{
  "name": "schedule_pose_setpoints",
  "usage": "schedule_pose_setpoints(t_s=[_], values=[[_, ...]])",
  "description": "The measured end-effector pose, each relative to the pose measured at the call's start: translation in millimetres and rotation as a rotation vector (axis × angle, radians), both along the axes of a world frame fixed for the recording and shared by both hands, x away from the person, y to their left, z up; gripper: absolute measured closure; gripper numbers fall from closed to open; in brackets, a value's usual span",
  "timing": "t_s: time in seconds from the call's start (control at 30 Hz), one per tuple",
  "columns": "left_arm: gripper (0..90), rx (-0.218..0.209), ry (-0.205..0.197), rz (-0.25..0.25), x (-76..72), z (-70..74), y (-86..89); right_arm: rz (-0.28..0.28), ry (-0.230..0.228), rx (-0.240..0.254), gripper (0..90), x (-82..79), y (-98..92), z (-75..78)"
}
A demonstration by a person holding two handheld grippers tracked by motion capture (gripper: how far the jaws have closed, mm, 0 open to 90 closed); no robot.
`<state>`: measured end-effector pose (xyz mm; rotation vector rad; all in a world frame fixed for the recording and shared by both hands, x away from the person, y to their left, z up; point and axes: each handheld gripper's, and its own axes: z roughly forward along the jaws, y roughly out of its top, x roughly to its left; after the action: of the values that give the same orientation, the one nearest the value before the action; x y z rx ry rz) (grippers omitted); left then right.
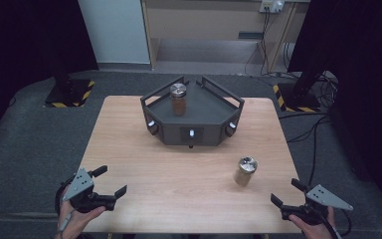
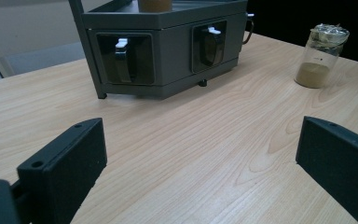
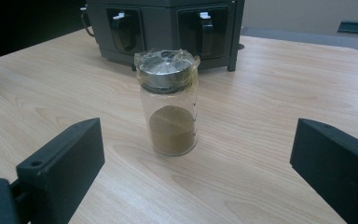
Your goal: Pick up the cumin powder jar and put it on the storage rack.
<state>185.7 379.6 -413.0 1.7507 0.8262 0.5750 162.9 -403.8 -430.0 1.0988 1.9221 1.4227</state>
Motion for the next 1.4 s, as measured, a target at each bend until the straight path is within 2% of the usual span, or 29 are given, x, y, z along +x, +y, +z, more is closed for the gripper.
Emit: schedule_pose_setpoints(t_s=[0.47, 0.57, 0.8, 0.9, 1.13, 1.4], values=[[0.5, -0.007, 0.005, -0.002, 0.0, -1.1, -0.2, 0.009, -0.006, 0.026, 3.0, -0.7, -2.2, 0.0], [0.5, -0.007, 0.010, -0.002, 0.5, -1.1, 0.1, 0.001, -0.021, 0.065, 2.8, -4.7, -4.4, 1.7], [0.5, -0.019, 0.037, -0.002, 3.9, -2.9, 0.7, 0.012, -0.025, 0.074, 2.1, -4.0, -12.1, 19.3], [0.5, -0.002, 0.038, -0.008, 4.9, -1.8, -1.5, 0.016, -0.025, 0.075, 1.9, -3.5, -16.4, 29.9], [0.6, -0.010, 0.044, -0.008, 4.7, -2.3, -1.2, 0.053, -0.015, 0.037, 1.9, 3.7, -23.9, 67.3], [0.7, -0.011, 0.039, -0.002, 2.8, -1.8, -0.9, 0.114, 0.029, 0.038, 2.0, 20.5, -28.7, 103.2]])
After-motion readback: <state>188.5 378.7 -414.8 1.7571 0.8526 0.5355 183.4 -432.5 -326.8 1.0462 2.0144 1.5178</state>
